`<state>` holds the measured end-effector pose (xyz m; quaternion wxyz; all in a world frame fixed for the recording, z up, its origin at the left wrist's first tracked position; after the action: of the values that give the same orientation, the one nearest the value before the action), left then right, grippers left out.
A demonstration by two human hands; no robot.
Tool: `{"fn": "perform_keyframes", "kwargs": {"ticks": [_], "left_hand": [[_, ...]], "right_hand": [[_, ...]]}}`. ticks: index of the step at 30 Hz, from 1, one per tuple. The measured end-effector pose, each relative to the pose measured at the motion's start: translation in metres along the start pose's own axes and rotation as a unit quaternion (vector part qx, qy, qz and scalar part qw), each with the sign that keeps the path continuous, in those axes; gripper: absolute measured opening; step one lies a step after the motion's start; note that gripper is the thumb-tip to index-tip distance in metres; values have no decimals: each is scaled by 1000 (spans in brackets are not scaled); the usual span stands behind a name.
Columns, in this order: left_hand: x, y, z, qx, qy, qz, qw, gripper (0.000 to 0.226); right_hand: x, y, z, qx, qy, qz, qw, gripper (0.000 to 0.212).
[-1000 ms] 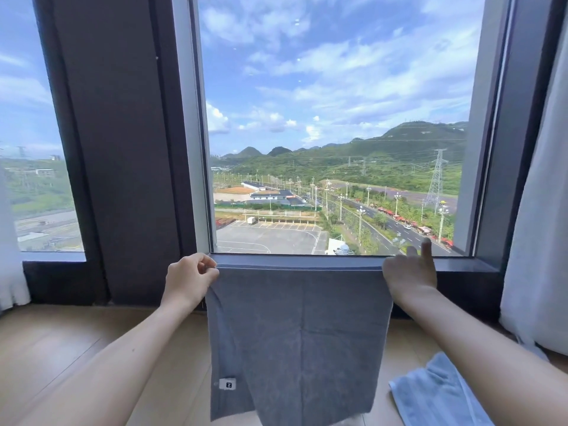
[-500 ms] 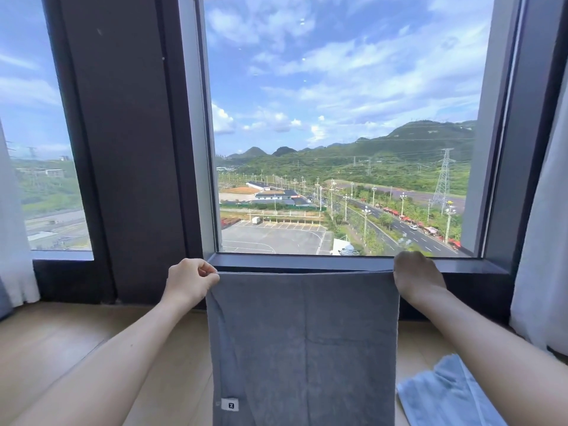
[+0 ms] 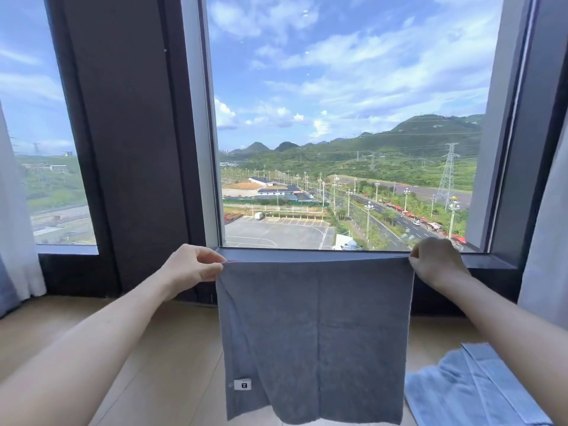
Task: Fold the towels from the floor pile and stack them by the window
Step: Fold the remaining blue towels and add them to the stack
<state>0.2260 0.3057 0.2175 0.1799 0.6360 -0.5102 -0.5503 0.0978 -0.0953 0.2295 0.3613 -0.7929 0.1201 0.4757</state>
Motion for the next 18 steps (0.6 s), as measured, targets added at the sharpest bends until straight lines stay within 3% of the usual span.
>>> {"fn": "perform_keyframes", "kwargs": {"ticks": [11, 15, 18], "left_hand": [[-8, 0, 7, 0, 116, -115, 987, 7], [-9, 1, 7, -8, 107, -139, 985, 7], [-17, 9, 6, 16, 160, -147, 976, 4]], "right_hand": [[13, -15, 8, -20, -14, 11, 1000, 33], [14, -18, 11, -23, -17, 0, 1000, 28], [3, -21, 13, -57, 30, -44, 997, 26]]}}
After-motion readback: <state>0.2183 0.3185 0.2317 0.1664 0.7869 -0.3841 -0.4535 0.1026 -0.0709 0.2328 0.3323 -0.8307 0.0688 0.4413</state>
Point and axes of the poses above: each hand's wrist, its own z-axis away from the middle knuckle, its own x-axis out of the palm, y = z × x, the point moved 7 cm from there along -z, towards the middle knuckle, and after that the axes turned 9 degrees about x, right-handed, at the moved point
